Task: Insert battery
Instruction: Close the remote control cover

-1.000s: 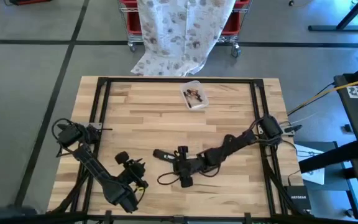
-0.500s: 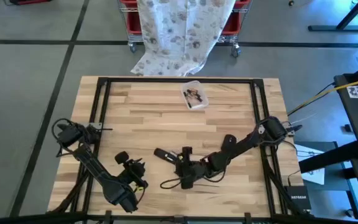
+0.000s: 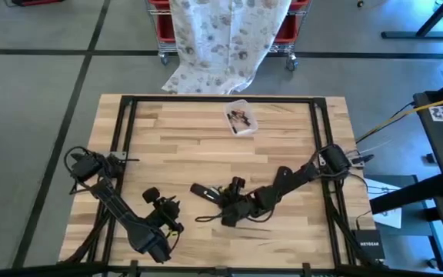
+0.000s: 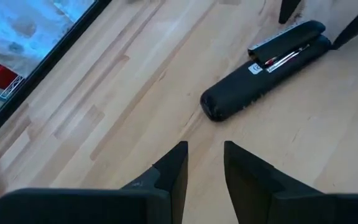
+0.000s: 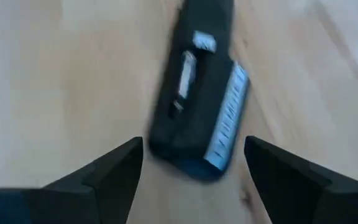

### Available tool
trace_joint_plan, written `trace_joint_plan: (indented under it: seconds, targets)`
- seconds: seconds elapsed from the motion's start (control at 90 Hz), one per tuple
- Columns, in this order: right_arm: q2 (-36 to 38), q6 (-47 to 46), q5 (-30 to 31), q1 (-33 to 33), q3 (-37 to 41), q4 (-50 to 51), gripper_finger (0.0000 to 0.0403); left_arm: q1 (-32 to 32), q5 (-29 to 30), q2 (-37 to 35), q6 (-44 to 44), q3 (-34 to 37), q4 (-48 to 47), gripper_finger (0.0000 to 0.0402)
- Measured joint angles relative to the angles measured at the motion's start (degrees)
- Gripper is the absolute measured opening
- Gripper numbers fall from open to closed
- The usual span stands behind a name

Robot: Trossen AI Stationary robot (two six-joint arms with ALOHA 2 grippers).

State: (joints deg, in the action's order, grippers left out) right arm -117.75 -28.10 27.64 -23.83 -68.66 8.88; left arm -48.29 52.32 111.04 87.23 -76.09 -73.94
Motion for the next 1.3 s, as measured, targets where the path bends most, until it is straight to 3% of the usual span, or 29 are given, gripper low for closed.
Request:
trace_joint_plan:
  seconds: [0.311,0.833,1.189,1.3]
  targets:
    - [-0.3,3.2,-2.1,0.6,-0.1,1.2,0.0257,0.0,0.2,0.0,-0.1,0.0,0.1,0.0084]
    - [-0.4,7.6,-1.6,0.1,-0.1,1.5,0.0129,0.0,0.2,0.0,-0.1,0.0,-0.1,0.0084]
    - [-0.2,12.3,3.3,-2.2,-1.8,4.4,0.0016,0.0,0.2,0.0,-0.4,0.0,-0.2,0.0084]
    - [-0.2,13.2,5.2,-2.8,-3.1,6.8,0.0005,0.0,0.2,0.0,-0.4,0.0,-0.2,0.0084]
